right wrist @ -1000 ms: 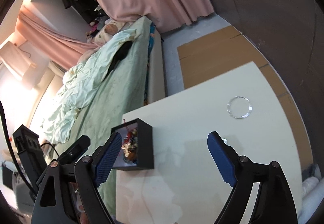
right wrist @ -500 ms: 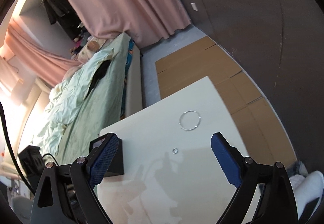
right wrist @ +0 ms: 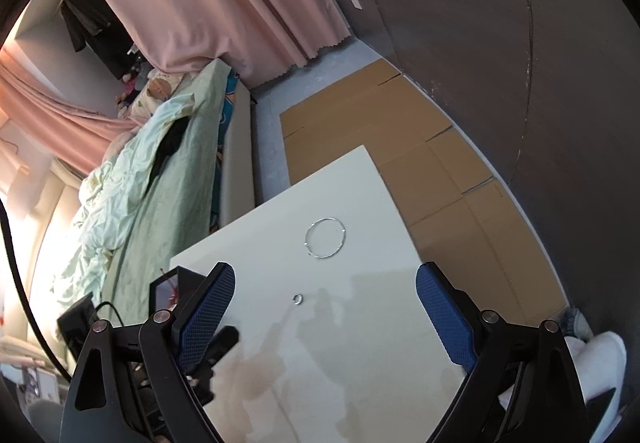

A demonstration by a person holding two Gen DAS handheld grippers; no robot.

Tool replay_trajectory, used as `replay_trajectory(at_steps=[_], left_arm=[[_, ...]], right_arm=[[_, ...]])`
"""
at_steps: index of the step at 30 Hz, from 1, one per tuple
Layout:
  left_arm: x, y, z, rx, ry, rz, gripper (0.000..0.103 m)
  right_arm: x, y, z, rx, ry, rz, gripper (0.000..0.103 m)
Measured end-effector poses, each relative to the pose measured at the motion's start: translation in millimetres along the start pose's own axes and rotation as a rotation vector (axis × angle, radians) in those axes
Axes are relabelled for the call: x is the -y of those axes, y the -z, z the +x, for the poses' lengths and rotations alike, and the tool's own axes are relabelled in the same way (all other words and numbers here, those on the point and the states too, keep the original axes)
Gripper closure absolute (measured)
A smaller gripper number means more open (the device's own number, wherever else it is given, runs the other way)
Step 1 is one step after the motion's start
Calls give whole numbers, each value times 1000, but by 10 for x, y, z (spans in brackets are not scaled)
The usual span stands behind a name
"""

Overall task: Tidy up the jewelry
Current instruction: 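Move the left gripper to the small silver ring on the table, then grasp the small silver ring with the left gripper and lift it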

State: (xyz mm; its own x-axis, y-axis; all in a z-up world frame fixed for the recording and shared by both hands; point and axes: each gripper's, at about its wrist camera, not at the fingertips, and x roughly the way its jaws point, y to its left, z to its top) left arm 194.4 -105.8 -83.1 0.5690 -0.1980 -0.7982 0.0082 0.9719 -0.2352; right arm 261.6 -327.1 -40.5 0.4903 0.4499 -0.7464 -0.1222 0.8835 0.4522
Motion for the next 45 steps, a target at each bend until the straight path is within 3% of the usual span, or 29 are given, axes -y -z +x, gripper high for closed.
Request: replay_trajectory(at_steps=[2,7,9,11,15,22,24,27,34,40,41,45], left_arm=[[34,-16,106,-23,3,-4,48],[162,-29,343,-46,-13,16,50],[206,-44,446,-62,-18,19,61],[245,-59,548,-90,-41,35,65],[257,-66,703,-113,-84,39,71],[244,-137,791,-105,-98,44,74],[263,-139,800,-116,-129,59,82],[255,-133,784,-155,-111,40,82],[358,-68,764,-170,-151,106,82],[375,-15,751,-147,-157,129,85],[359,-13,749,-139,-164,124,90],[234,-19,676,-121,-139,71,90]], right_arm=[[54,-6,12,-2,14,13,13],[180,-49,22,-6,43,34,19],[238,-61,17,-3,54,40,19],[289,-87,28,-6,57,50,19],[398,-139,63,-11,67,83,20],[525,-207,91,-6,78,122,21],[535,-219,92,-5,83,121,21],[537,-226,101,-6,92,121,21],[574,-218,102,-8,99,122,21],[553,-215,75,2,102,118,21],[545,-206,73,2,102,114,21],[484,-182,100,-15,84,88,21]])
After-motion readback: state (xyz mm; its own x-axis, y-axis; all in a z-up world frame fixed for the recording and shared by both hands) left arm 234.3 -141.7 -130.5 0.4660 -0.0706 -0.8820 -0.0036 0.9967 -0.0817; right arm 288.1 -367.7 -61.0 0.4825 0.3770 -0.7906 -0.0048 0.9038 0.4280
